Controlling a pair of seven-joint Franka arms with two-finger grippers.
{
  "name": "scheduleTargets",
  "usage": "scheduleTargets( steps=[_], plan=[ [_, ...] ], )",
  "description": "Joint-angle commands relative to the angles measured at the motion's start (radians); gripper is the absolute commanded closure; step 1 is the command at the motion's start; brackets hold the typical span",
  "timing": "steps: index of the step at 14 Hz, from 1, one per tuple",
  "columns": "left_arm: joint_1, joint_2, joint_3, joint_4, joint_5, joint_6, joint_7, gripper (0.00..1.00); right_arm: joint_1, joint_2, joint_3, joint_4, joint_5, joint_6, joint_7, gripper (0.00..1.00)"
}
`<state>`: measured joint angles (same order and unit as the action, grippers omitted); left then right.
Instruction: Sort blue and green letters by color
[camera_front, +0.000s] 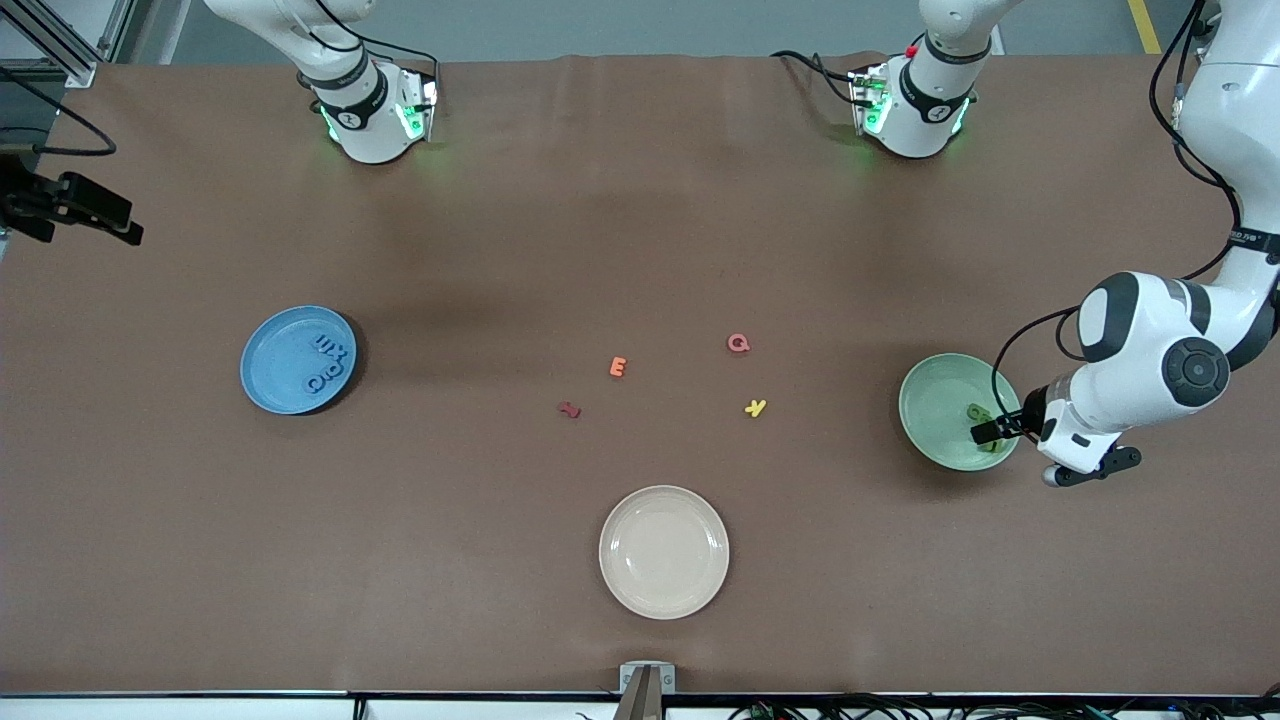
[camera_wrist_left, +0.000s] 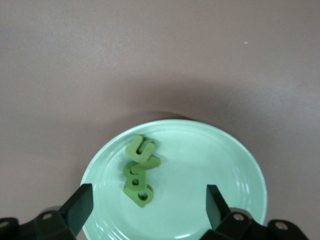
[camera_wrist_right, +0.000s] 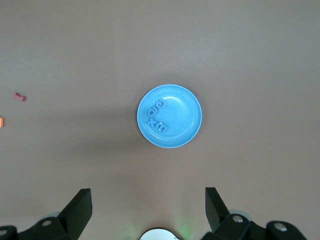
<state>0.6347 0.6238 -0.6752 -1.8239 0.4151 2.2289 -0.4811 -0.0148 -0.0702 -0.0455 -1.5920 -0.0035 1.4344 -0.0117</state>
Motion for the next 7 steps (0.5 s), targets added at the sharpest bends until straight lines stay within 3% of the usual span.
scheduleTargets(
  steps=[1, 4, 7],
  plan=[
    [-0.001, -0.053, -0.042, 0.015, 0.014, -0.055, -0.005, 0.01, -0.004, -0.062, 0.006, -0.066, 0.0, 0.017, -0.001, 0.0],
    [0.0, -0.119, -0.098, 0.069, 0.017, -0.179, 0.006, 0.01, -0.002, -0.085, 0.006, -0.066, 0.0, 0.014, -0.001, 0.0],
    [0.002, -0.159, -0.158, 0.185, 0.017, -0.34, 0.041, 0.01, -0.004, -0.083, 0.004, -0.066, 0.002, 0.023, -0.001, 0.0]
  ],
)
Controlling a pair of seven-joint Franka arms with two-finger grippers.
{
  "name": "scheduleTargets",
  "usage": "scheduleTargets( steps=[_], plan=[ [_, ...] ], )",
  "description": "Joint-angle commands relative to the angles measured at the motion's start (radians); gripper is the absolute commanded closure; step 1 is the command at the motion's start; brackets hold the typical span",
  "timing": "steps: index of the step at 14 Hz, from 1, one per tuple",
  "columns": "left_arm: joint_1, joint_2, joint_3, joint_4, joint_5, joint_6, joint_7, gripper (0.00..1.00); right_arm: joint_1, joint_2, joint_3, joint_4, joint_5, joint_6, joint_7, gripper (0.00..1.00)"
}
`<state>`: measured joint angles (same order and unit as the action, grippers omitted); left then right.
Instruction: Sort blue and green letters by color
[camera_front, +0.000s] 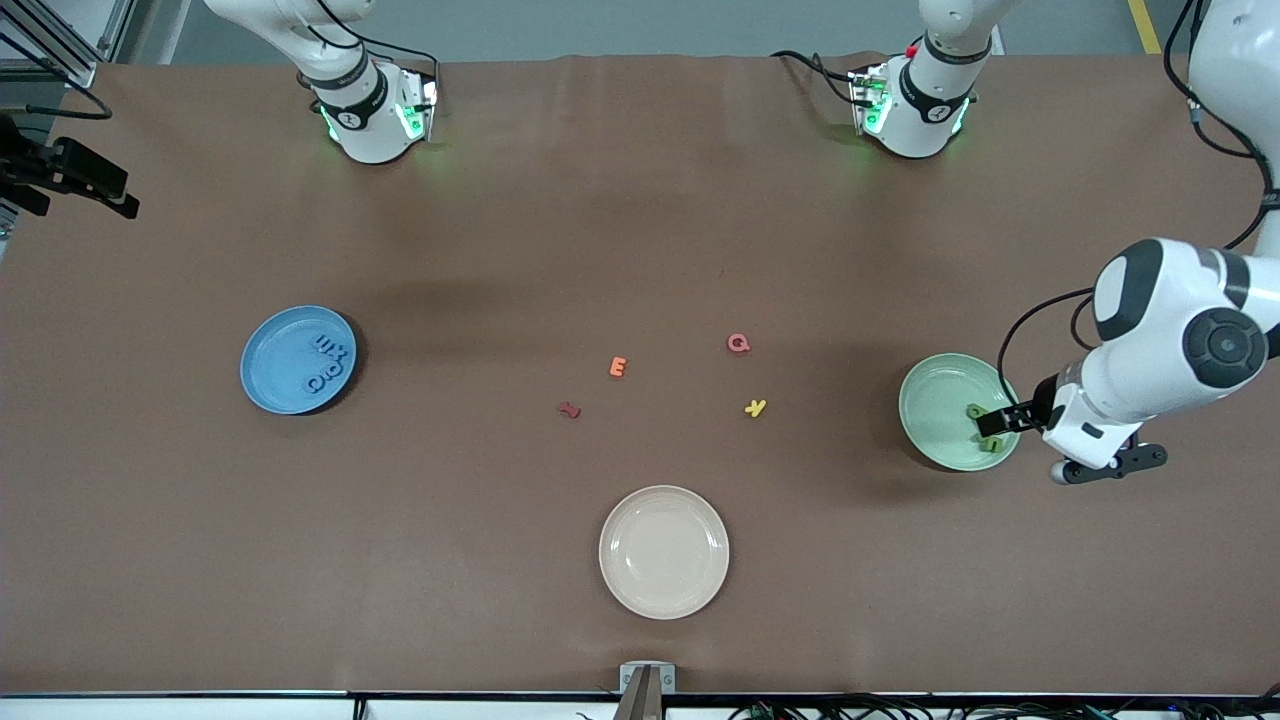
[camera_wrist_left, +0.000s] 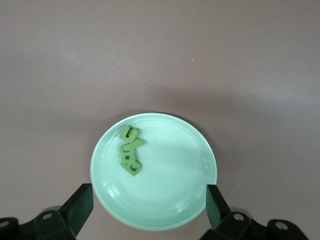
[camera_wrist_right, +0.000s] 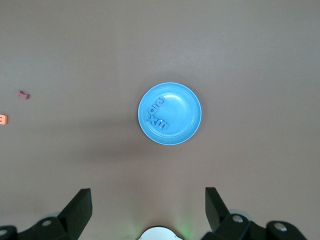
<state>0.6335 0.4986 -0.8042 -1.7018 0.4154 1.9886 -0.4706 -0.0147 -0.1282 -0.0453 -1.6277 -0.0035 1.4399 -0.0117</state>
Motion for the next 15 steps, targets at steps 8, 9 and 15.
scheduleTargets(
  steps=[8, 9, 15],
  plan=[
    [0.002, -0.069, -0.085, 0.312, 0.017, -0.375, 0.125, 0.0, -0.004, -0.024, 0.004, -0.034, 0.002, 0.019, -0.001, 0.0],
    [0.0, -0.08, -0.092, 0.312, 0.016, -0.378, 0.124, 0.0, -0.004, -0.024, 0.004, -0.034, 0.002, 0.02, -0.001, 0.0],
    [-0.06, -0.155, -0.119, 0.314, 0.002, -0.383, 0.127, 0.0, 0.018, -0.025, 0.002, -0.034, 0.0, 0.017, -0.001, 0.0]
  ],
)
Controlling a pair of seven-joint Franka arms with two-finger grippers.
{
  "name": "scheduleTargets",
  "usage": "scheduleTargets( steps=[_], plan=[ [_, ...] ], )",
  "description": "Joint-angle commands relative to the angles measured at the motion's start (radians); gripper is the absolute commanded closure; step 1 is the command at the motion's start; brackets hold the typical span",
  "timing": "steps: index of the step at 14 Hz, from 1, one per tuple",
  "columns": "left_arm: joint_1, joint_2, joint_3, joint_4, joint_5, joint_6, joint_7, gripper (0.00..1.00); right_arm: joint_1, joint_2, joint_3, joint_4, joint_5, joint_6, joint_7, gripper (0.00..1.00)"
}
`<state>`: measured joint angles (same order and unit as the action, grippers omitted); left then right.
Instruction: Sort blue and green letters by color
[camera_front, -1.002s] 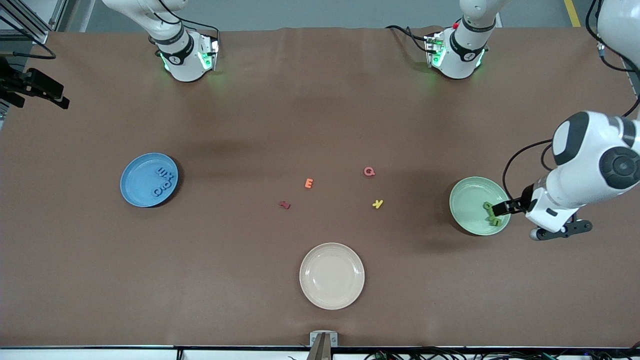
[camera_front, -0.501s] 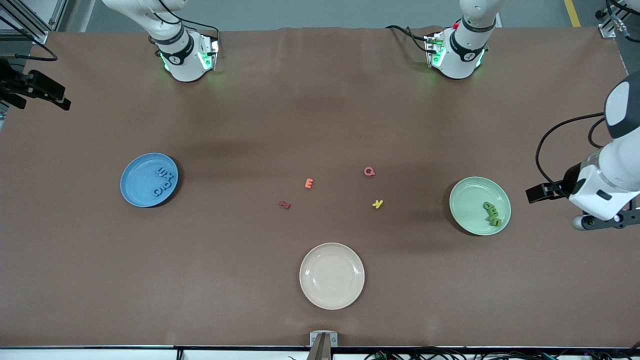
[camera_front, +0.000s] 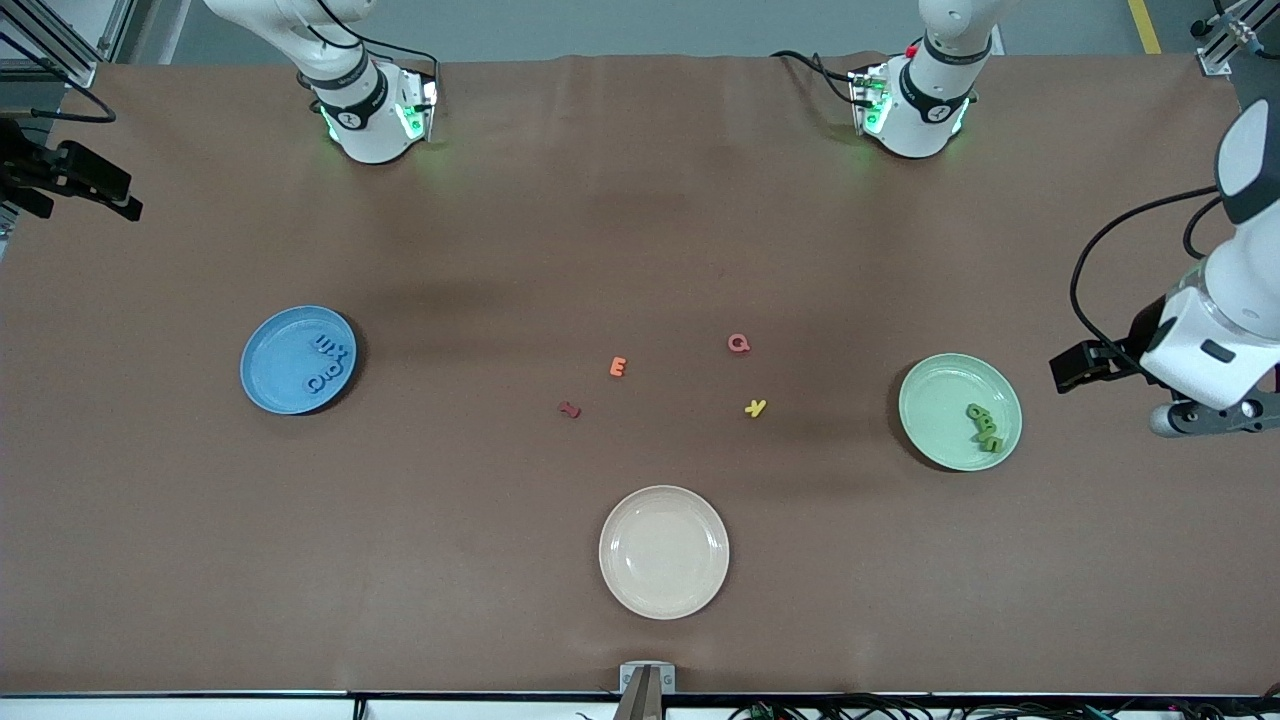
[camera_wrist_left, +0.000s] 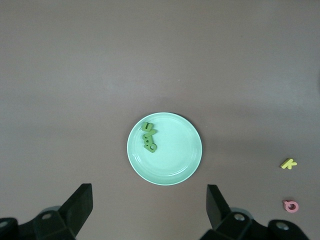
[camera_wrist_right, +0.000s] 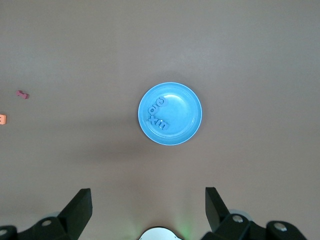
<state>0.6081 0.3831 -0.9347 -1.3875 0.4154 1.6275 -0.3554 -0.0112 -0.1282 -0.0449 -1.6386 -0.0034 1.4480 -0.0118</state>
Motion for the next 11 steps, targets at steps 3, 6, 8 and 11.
scheduleTargets(
  steps=[3, 6, 8, 11],
  plan=[
    [-0.184, -0.16, 0.22, -0.01, -0.083, -0.067, 0.055, 0.0, 0.013, -0.025, 0.002, -0.023, 0.0, 0.011, 0.0, 0.0],
    [-0.353, -0.24, 0.512, -0.016, -0.255, -0.08, 0.157, 0.0, 0.011, -0.025, 0.002, -0.023, 0.0, 0.011, 0.0, 0.0],
    [-0.466, -0.289, 0.673, -0.042, -0.326, -0.119, 0.208, 0.0, 0.01, -0.025, 0.002, -0.023, 0.0, 0.011, 0.0, 0.0],
    [-0.592, -0.381, 0.841, -0.152, -0.371, -0.127, 0.211, 0.0, 0.01, -0.025, 0.002, -0.023, 0.0, 0.011, 0.0, 0.0]
  ],
)
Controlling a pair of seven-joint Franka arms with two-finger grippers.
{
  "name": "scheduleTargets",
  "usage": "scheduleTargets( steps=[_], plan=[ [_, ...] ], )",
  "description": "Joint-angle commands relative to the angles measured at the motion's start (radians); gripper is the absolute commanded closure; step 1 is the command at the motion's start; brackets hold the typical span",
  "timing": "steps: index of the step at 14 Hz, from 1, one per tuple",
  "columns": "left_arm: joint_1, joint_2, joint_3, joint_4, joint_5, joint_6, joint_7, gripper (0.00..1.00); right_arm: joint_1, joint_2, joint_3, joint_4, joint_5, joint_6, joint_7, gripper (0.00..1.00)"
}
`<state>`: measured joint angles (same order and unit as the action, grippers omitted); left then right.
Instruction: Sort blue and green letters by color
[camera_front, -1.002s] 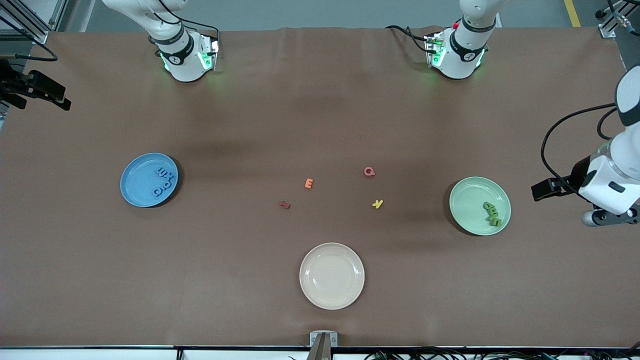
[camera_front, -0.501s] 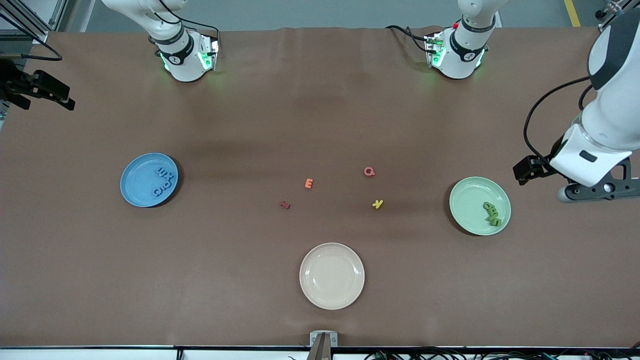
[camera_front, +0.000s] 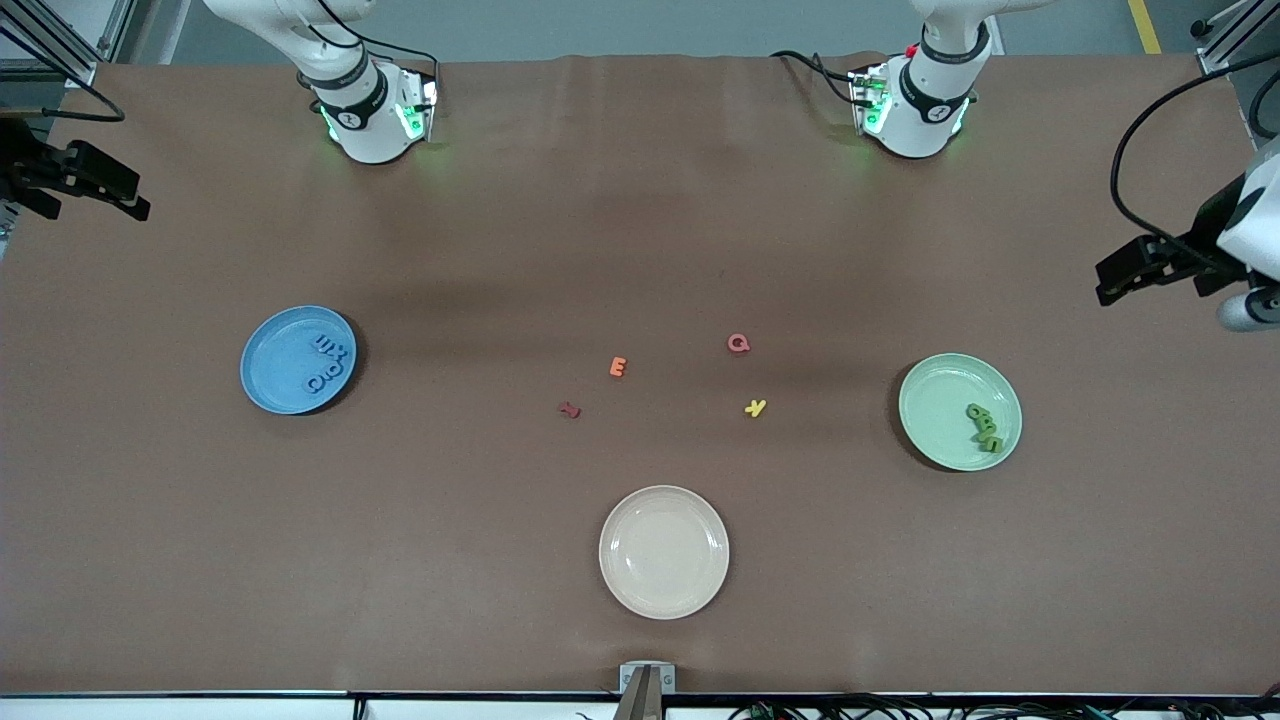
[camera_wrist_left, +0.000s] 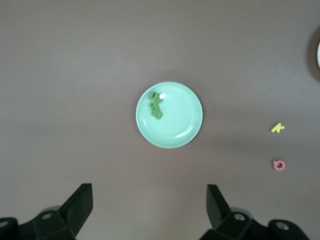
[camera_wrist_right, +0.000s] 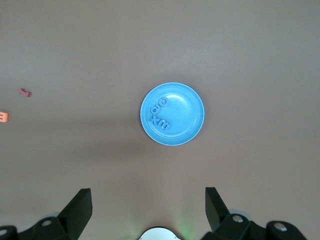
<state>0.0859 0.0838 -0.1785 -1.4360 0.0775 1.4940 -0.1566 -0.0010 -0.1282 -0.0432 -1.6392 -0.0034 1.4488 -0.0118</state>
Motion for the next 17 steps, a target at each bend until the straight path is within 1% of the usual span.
scheduleTargets(
  steps=[1, 2, 3, 4, 6, 8, 11, 13, 17],
  plan=[
    [-0.104, -0.105, 0.127, -0.13, -0.036, 0.006, 0.017, 0.0, -0.002, -0.025, 0.0, -0.022, 0.0, 0.01, 0.0, 0.0],
    [-0.122, -0.13, 0.152, -0.161, -0.042, 0.009, 0.028, 0.0, -0.002, -0.025, -0.001, -0.022, 0.0, 0.01, 0.0, 0.0],
    [-0.121, -0.151, 0.154, -0.187, -0.048, 0.017, 0.04, 0.0, -0.002, -0.025, 0.0, -0.022, 0.0, 0.01, 0.0, 0.0],
    [-0.12, -0.156, 0.154, -0.188, -0.05, 0.017, 0.04, 0.0, -0.002, -0.025, 0.0, -0.022, 0.0, 0.01, 0.0, 0.0],
    [-0.101, -0.154, 0.128, -0.187, -0.048, 0.017, 0.04, 0.0, -0.002, -0.025, 0.0, -0.022, 0.002, 0.022, 0.0, 0.0],
    [-0.06, -0.156, 0.079, -0.185, -0.048, 0.018, 0.04, 0.0, -0.002, -0.025, -0.001, -0.022, 0.003, 0.031, 0.0, 0.0],
    [-0.06, -0.157, 0.076, -0.188, -0.047, 0.017, 0.039, 0.0, -0.01, -0.025, -0.004, -0.022, 0.032, 0.033, 0.0, 0.0],
    [-0.063, -0.159, 0.06, -0.189, -0.042, 0.014, 0.042, 0.0, -0.008, -0.025, -0.004, -0.022, 0.034, 0.033, 0.0, 0.0],
    [-0.067, -0.157, 0.059, -0.173, -0.05, 0.008, 0.045, 0.0, -0.008, -0.025, -0.004, -0.022, 0.034, 0.031, 0.0, 0.0]
  ],
)
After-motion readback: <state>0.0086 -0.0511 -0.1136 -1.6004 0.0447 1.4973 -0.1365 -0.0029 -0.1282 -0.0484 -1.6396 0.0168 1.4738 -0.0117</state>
